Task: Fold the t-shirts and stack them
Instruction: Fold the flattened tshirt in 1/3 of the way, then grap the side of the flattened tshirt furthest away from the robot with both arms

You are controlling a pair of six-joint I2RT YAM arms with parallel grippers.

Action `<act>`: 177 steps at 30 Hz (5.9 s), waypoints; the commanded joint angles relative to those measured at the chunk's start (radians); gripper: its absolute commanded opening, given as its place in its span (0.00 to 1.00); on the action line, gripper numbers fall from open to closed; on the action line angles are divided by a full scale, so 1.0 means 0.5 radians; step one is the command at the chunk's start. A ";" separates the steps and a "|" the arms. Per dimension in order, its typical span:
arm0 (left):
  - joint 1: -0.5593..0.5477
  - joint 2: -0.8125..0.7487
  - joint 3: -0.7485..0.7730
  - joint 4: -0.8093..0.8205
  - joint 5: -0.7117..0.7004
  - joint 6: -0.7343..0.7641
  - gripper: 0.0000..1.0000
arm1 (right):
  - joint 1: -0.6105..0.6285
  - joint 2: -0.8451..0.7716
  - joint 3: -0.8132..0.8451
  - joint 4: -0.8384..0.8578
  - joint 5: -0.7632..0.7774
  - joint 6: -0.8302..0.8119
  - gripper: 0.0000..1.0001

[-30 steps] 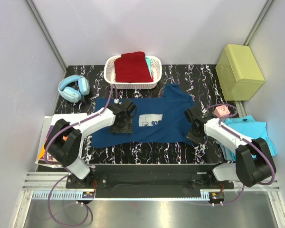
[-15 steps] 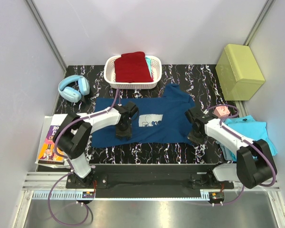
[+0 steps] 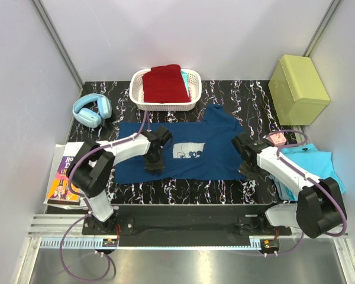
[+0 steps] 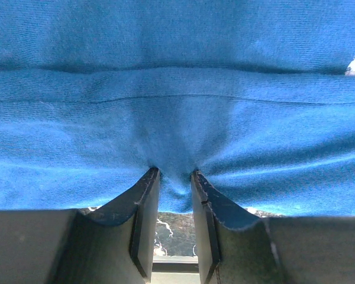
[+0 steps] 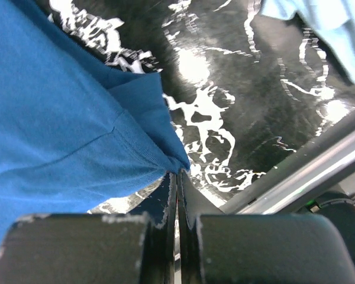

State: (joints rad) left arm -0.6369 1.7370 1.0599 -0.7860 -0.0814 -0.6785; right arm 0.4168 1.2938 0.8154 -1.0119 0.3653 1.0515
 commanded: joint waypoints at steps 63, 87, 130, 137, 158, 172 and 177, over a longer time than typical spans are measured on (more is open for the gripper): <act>0.685 0.594 1.516 -0.023 -0.383 0.452 0.75 | -0.422 2.072 2.695 0.502 -0.558 -1.020 0.52; 0.688 0.413 0.966 0.185 -0.402 0.360 0.75 | -0.429 2.609 3.128 0.484 -0.706 -1.014 0.55; 0.767 0.569 1.028 0.145 -0.460 0.277 0.75 | -0.453 1.840 2.763 0.437 -0.482 -1.041 0.00; 0.872 0.612 1.040 0.136 -0.432 0.243 0.74 | -0.450 1.775 2.677 0.477 -0.476 -1.054 0.00; 0.982 0.953 1.531 -0.008 -0.411 0.351 0.70 | -0.373 1.646 2.450 0.582 -0.519 -1.081 0.00; 1.145 1.030 1.568 -0.045 -0.334 0.277 0.55 | -0.343 1.591 2.355 0.619 -0.507 -1.088 0.00; 1.139 1.030 1.617 -0.057 -0.331 0.280 0.56 | -0.343 1.573 2.330 0.634 -0.510 -1.091 0.00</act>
State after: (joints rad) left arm -0.0677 2.2509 1.8175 -0.8200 -0.2562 -0.5354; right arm 0.2359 2.1620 1.9877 -0.7284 0.1108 0.5232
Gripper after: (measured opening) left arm 0.555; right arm 0.012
